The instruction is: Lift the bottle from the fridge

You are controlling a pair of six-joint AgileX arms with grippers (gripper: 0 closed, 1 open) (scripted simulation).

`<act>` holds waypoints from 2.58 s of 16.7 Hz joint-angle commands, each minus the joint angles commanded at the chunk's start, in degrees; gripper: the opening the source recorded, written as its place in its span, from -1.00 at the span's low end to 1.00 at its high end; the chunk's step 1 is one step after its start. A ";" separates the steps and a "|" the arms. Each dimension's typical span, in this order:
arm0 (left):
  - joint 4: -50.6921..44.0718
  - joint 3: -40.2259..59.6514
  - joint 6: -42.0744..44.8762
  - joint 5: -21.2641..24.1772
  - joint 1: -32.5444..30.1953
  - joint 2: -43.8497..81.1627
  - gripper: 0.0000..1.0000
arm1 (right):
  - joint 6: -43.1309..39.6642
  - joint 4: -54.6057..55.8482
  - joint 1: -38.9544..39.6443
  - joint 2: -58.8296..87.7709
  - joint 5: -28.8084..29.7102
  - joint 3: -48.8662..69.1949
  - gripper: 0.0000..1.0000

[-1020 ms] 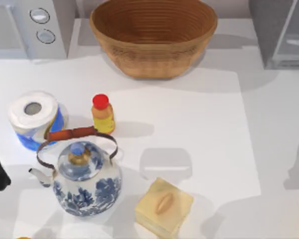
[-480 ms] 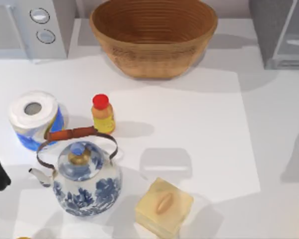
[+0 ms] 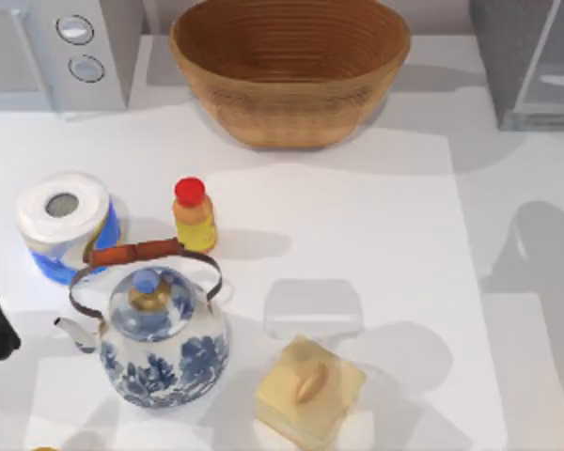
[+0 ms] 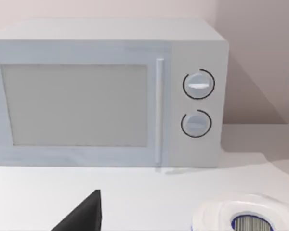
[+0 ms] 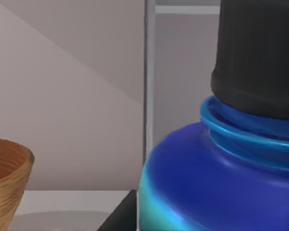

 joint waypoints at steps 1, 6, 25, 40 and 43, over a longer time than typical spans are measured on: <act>0.00 0.00 0.00 0.00 0.00 0.00 1.00 | 0.10 3.16 2.77 5.64 2.88 0.43 -1.00; 0.00 0.00 0.00 0.00 0.00 0.00 1.00 | 1.23 19.26 17.13 34.84 17.34 2.17 -1.00; 0.00 0.00 0.00 0.00 0.00 0.00 1.00 | 2.97 54.82 39.54 75.85 39.13 15.10 -1.00; 0.00 0.00 0.00 0.00 0.00 0.00 1.00 | 2.59 59.84 30.87 87.93 31.06 22.71 -0.40; 0.00 0.00 0.00 0.00 0.00 0.00 1.00 | 2.59 59.84 30.87 87.93 31.06 22.71 0.06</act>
